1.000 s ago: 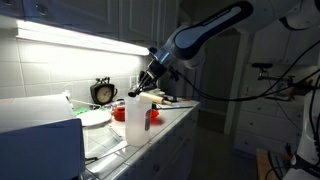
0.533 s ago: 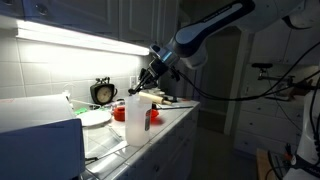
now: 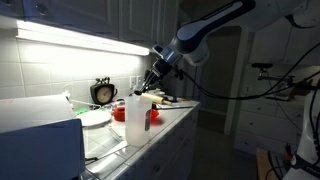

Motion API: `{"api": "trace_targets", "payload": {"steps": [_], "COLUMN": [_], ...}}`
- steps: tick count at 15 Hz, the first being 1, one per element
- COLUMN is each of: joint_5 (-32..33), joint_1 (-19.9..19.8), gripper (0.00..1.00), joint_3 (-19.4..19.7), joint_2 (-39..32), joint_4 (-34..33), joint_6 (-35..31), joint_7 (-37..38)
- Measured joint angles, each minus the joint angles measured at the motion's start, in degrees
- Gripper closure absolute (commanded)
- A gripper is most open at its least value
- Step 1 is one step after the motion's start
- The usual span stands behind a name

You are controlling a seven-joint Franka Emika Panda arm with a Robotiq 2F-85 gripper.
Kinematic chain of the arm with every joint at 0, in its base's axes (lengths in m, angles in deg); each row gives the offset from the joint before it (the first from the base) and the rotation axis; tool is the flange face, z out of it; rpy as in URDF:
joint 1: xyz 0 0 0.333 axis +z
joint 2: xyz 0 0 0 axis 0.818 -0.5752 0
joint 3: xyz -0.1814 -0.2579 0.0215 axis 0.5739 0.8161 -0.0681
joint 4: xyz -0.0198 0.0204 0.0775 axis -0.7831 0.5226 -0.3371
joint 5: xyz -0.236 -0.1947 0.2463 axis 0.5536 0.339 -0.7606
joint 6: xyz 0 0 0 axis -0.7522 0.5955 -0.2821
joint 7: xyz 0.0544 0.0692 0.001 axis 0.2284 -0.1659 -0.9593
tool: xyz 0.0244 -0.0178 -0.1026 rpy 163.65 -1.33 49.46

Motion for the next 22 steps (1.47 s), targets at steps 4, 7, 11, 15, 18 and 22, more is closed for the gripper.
{"api": "trace_targets", "payload": {"steps": [4, 7, 11, 15, 18, 22], "joint_5": [0.5, 2.74, 6.41, 10.94, 13.58, 15.57], "joint_1": [0.23, 0.3, 0.12, -0.34, -0.84, -1.62], "gripper": [0.98, 0.98, 0.98, 0.98, 0.98, 0.98], "joint_3": [2.87, 5.13, 8.68, 11.7, 13.08, 13.95], "joint_2": [1.35, 2.22, 2.79, 2.67, 1.24, -2.99], "joint_4": [-0.74, -1.92, -4.48, -6.07, -6.96, -8.86], "joint_6": [6.77, 11.99, 18.87, 23.27, 25.29, 24.68], "joint_7": [0.03, 0.48, 0.88, 1.37, 2.78, 5.31]}}
